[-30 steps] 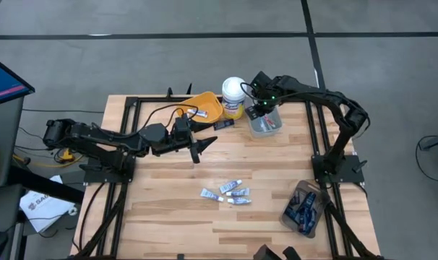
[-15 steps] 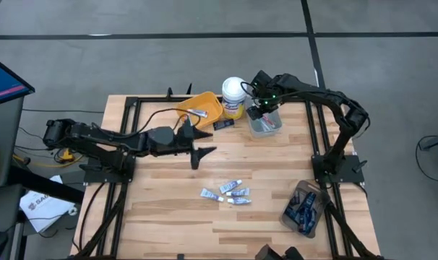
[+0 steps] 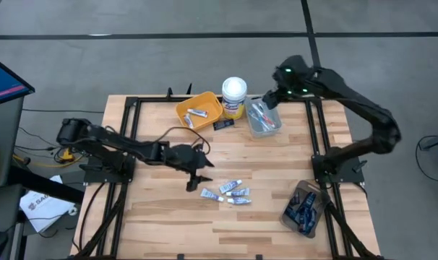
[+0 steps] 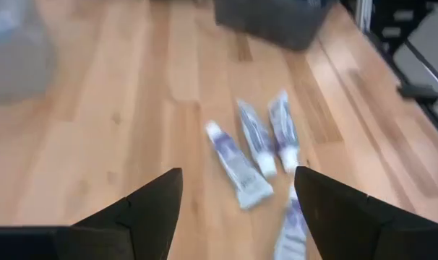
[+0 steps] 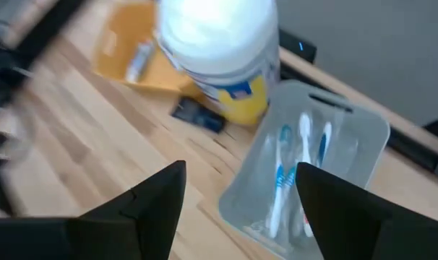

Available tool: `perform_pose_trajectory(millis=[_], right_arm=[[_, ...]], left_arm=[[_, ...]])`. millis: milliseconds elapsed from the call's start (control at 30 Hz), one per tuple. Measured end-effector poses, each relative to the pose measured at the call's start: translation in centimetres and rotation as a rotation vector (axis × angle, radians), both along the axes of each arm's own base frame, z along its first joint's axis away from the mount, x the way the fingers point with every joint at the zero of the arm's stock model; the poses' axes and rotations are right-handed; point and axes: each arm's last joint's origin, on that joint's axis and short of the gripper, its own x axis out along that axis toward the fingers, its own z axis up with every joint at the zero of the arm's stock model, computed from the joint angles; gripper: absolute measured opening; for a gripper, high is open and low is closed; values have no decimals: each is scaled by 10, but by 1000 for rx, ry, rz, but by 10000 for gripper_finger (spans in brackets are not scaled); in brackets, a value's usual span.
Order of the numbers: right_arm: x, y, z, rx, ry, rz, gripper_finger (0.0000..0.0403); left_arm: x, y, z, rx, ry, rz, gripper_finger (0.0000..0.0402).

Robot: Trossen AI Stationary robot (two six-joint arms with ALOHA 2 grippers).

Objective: Pick & Place Travel size toiletries
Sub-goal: Put the violet toothpaste into the yellow bin

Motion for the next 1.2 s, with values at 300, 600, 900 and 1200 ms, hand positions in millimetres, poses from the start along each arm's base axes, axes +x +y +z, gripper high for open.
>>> perform_pose_trajectory(millis=[300, 600, 900, 1200], right_arm=[[-49, 64, 63, -210, -288, 115, 254], [-87, 100, 88, -297, -455, 188, 254], [-98, 108, 89, -298, -464, 203, 254], [-100, 109, 86, -282, -434, 207, 254]], left_arm=[[14, -17, -47, -21, 143, -105, 264], [28, -41, -68, -20, 58, -46, 264], [23, -69, -91, -5, 113, -113, 264], [23, -77, -111, 90, 131, -45, 251]])
